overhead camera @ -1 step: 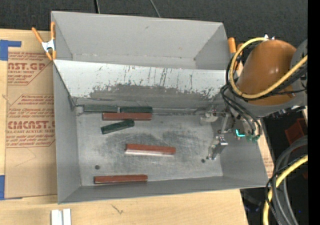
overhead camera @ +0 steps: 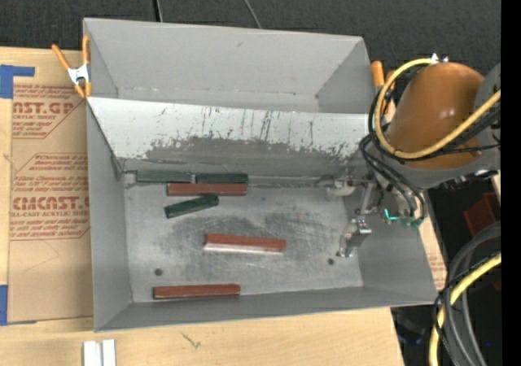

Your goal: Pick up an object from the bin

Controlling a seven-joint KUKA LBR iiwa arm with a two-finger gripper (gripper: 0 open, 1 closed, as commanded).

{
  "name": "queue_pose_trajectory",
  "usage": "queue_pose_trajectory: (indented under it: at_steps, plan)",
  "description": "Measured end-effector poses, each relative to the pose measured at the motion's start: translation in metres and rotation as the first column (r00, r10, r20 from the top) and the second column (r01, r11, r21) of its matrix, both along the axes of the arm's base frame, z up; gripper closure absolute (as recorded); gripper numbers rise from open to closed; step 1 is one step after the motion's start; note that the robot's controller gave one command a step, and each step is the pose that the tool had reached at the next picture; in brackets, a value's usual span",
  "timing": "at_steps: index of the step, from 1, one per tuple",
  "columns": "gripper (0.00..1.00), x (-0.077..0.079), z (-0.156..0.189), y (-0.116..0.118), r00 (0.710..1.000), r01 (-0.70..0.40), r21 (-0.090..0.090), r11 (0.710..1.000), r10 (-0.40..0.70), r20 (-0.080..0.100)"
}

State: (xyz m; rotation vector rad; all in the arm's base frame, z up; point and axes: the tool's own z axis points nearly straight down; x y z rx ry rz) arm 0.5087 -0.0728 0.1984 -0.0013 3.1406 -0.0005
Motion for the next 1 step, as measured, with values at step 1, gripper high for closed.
queue_pose_trajectory:
  at_steps: [1]
  plan:
    - [1.0,0.0134,-0.1192,0.0627,0.991,-0.135,-0.009,0.991,0.135,0.011]
